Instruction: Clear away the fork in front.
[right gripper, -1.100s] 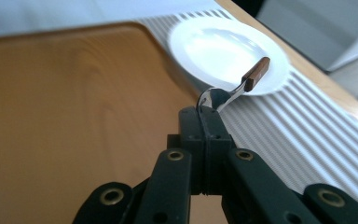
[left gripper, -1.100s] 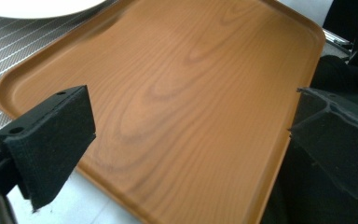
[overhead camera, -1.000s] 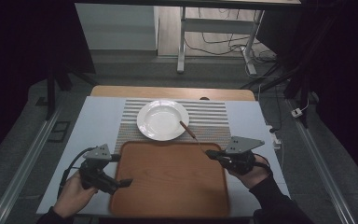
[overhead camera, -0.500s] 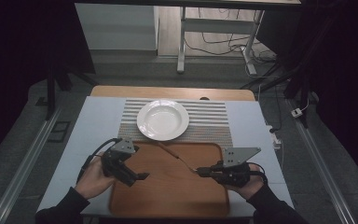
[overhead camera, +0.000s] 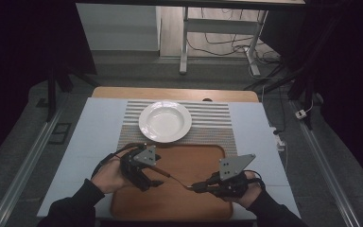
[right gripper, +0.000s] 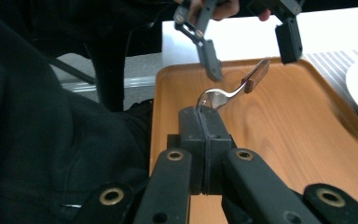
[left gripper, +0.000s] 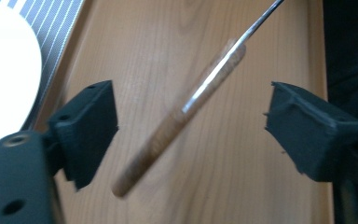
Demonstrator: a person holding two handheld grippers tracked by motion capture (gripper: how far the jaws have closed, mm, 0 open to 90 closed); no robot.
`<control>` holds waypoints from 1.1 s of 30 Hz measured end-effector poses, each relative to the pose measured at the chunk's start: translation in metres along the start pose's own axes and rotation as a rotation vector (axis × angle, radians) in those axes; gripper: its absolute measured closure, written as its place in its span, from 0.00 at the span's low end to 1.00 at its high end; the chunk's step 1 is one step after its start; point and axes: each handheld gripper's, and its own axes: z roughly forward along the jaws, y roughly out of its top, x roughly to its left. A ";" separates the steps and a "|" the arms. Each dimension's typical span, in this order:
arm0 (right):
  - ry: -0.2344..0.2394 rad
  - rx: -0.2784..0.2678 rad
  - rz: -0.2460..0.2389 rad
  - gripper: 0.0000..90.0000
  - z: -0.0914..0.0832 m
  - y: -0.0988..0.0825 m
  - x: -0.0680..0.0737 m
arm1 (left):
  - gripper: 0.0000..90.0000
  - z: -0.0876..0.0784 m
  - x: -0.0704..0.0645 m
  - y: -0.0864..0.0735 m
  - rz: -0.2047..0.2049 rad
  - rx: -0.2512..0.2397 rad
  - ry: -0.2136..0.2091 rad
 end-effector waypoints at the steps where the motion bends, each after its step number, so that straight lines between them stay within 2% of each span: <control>1: 0.004 0.000 -0.001 1.00 0.001 0.000 0.000 | 0.30 0.001 -0.001 0.001 0.014 0.006 -0.007; 5: 0.022 0.009 -0.005 1.00 0.002 0.000 0.001 | 0.48 0.006 -0.004 0.005 0.064 0.021 -0.013; 6: 0.022 0.009 -0.005 1.00 0.002 0.000 0.001 | 0.48 0.007 -0.005 0.007 0.082 0.029 -0.015; 7: 0.033 0.015 -0.010 1.00 0.003 0.000 0.001 | 0.57 0.008 -0.006 0.008 0.092 0.035 -0.026; 8: 0.033 0.015 -0.010 1.00 0.003 0.000 0.001 | 0.57 0.008 -0.007 0.008 0.099 0.037 -0.036; 9: 0.038 0.025 -0.015 1.00 0.003 0.001 0.001 | 0.64 0.009 -0.008 0.009 0.118 0.047 -0.045; 10: 0.043 0.024 -0.014 1.00 0.004 0.001 0.001 | 0.67 0.010 -0.010 0.010 0.143 0.059 -0.058; 11: 0.044 0.027 -0.016 1.00 0.004 0.001 0.002 | 0.71 0.010 -0.010 0.010 0.143 0.059 -0.058; 12: 0.043 0.033 -0.018 1.00 0.005 0.001 0.002 | 0.75 0.010 -0.010 0.011 0.180 0.079 -0.064; 13: 0.049 0.033 -0.018 1.00 0.005 0.001 0.002 | 0.77 0.011 -0.012 0.011 0.197 0.089 -0.077; 17: 0.071 0.037 -0.015 0.99 0.006 0.000 0.002 | 0.80 0.012 -0.015 0.012 0.215 0.107 -0.097; 18: 0.076 0.043 -0.013 0.99 0.006 0.000 0.001 | 0.81 0.013 -0.015 0.012 0.222 0.120 -0.116; 19: 0.075 0.047 -0.010 0.98 0.007 -0.001 0.001 | 0.82 0.015 -0.017 0.010 0.243 0.133 -0.128; 21: 0.050 0.050 0.000 0.95 0.007 -0.002 -0.001 | 0.85 0.016 -0.017 0.010 0.245 0.140 -0.139; 22: 0.043 0.057 0.002 0.94 0.006 -0.002 -0.002 | 0.86 0.017 -0.018 0.009 0.255 0.144 -0.162; 25: 0.012 0.057 0.018 0.90 0.006 -0.003 -0.004 | 0.89 0.019 -0.020 0.008 0.250 0.155 -0.189; 27: -0.002 0.060 0.027 0.88 0.006 -0.004 -0.005 | 0.89 0.019 -0.020 0.008 0.240 0.155 -0.185; 29: -0.027 0.061 0.037 0.82 0.007 -0.005 -0.006 | 0.89 0.019 -0.020 0.007 0.222 0.151 -0.180; 30: -0.053 0.061 0.055 0.79 0.007 -0.006 -0.007 | 0.89 0.020 -0.019 0.004 0.181 0.150 -0.177; 33: -0.109 0.042 0.081 0.68 0.004 -0.007 -0.010 | 0.89 0.019 -0.018 0.000 0.119 0.159 -0.170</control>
